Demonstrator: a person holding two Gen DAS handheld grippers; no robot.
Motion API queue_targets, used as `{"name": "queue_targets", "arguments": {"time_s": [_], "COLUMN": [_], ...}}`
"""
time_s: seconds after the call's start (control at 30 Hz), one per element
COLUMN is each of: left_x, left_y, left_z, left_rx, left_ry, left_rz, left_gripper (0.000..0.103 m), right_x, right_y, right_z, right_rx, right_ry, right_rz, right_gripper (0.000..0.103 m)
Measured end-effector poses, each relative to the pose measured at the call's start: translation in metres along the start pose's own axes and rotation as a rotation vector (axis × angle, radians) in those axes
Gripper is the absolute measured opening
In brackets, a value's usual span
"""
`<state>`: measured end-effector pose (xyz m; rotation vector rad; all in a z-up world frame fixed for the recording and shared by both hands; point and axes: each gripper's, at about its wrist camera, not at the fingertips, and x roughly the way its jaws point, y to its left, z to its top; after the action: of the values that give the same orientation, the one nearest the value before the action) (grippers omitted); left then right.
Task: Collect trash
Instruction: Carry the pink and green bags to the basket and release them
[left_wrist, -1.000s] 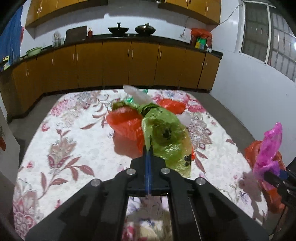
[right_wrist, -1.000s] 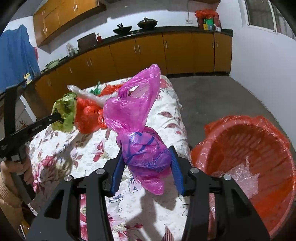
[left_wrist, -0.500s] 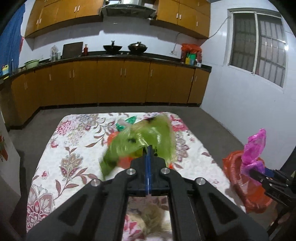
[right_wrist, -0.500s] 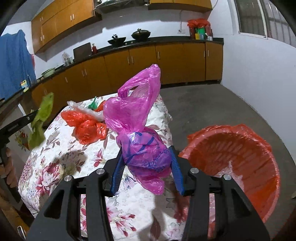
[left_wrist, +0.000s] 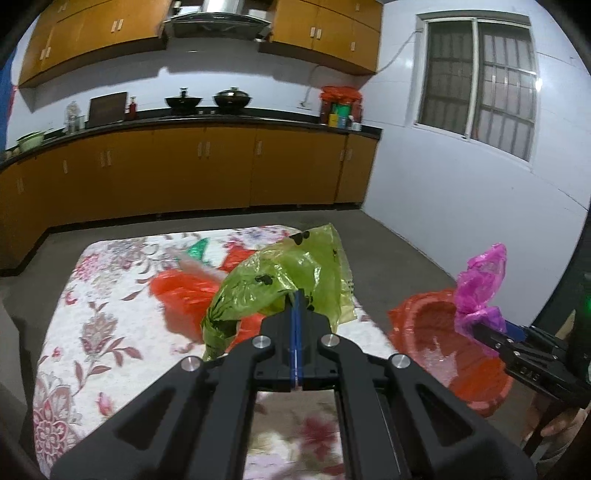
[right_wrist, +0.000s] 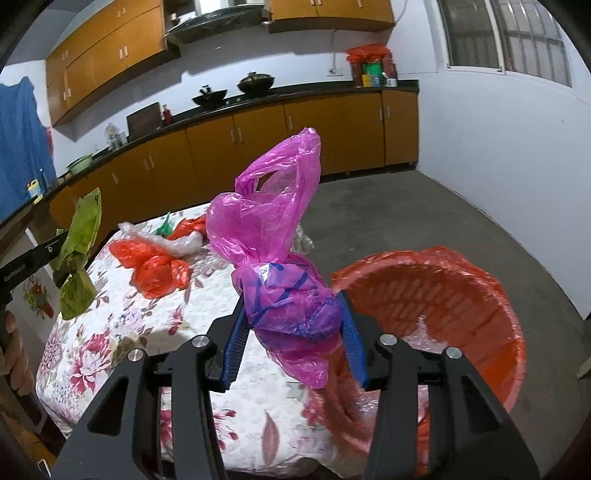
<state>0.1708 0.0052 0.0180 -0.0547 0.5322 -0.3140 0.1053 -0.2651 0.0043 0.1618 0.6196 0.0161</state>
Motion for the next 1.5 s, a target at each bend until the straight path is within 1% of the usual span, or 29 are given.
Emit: {"name": "queue_targets", "arguments": {"time_s": [0.47,0.8,1.13,1.3,1.5], "left_x": [0.021,0.044,0.072,0.079,0.088], "left_y": [-0.089,-0.160,-0.197,-0.212,-0.233], "left_z": [0.000,-0.007,-0.014,-0.014,-0.018], "left_rx": [0.076,0.130,0.151,0.160,0.184], "left_ry": [0.033,0.082,0.137,0.148,0.160], "left_rz": [-0.185,-0.300,-0.377,-0.405,-0.435], "left_gripper": [0.002,0.002,0.002,0.002,0.002], "right_x": [-0.020,-0.025,-0.030,-0.030,-0.028], "right_y": [-0.046,-0.087,-0.118,-0.134,-0.142], "right_z": [0.002,0.000,-0.003,-0.004,-0.001], "right_rx": [0.086,0.161,0.214,0.242,0.249], "right_ry": [-0.026,-0.014,-0.018,-0.023,-0.024], "right_rz": [-0.105,-0.163,-0.193,-0.199,-0.202], "right_gripper": [0.047,0.047,0.047,0.047,0.048]}}
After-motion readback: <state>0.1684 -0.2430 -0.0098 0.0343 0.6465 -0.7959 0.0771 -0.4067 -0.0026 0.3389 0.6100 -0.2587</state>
